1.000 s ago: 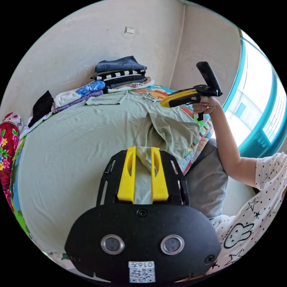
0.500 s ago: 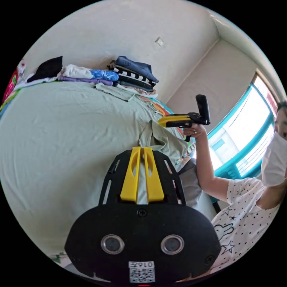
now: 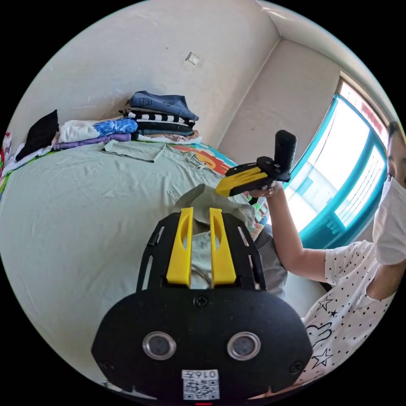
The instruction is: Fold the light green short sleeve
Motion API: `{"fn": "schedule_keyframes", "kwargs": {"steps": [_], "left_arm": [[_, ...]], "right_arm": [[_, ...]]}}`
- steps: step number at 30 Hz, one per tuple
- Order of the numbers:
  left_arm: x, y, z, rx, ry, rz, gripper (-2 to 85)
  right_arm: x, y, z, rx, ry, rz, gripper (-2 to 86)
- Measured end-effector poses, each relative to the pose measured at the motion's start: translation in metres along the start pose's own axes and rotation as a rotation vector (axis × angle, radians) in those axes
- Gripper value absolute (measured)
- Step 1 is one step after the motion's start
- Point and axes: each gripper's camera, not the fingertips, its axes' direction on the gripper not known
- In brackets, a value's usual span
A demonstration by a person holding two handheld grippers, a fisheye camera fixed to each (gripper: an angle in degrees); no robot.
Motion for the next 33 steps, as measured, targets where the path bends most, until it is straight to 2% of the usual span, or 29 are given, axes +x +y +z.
{"fn": "schedule_keyframes", "kwargs": {"steps": [4, 9, 16, 20, 26, 33], "left_arm": [[-0.003, -0.009, 0.039, -0.046, 0.109, 0.035, 6.4], [-0.017, -0.005, 0.057, -0.006, 0.203, 0.009, -0.2], [-0.033, 0.008, 0.046, 0.052, 0.157, -0.001, -0.9], [-0.039, 0.004, 0.055, 0.055, 0.166, 0.010, -1.0], [-0.036, -0.011, 0.077, 0.040, 0.169, 0.063, -1.0], [-0.032, -0.065, 0.129, -0.100, 0.063, 0.153, -1.0]], "right_arm": [[-0.032, -0.006, 0.006, -0.067, 0.046, -0.134, 0.0], [-0.042, -0.003, 0.005, -0.111, 0.051, -0.130, 0.9], [-0.025, 0.023, -0.020, -0.117, 0.147, 0.040, 3.5], [-0.035, 0.039, -0.022, -0.191, 0.175, -0.009, 4.5], [-0.032, 0.050, -0.033, -0.170, 0.128, 0.019, 3.7], [-0.034, 0.060, -0.045, -0.140, 0.151, -0.001, 0.1]]}}
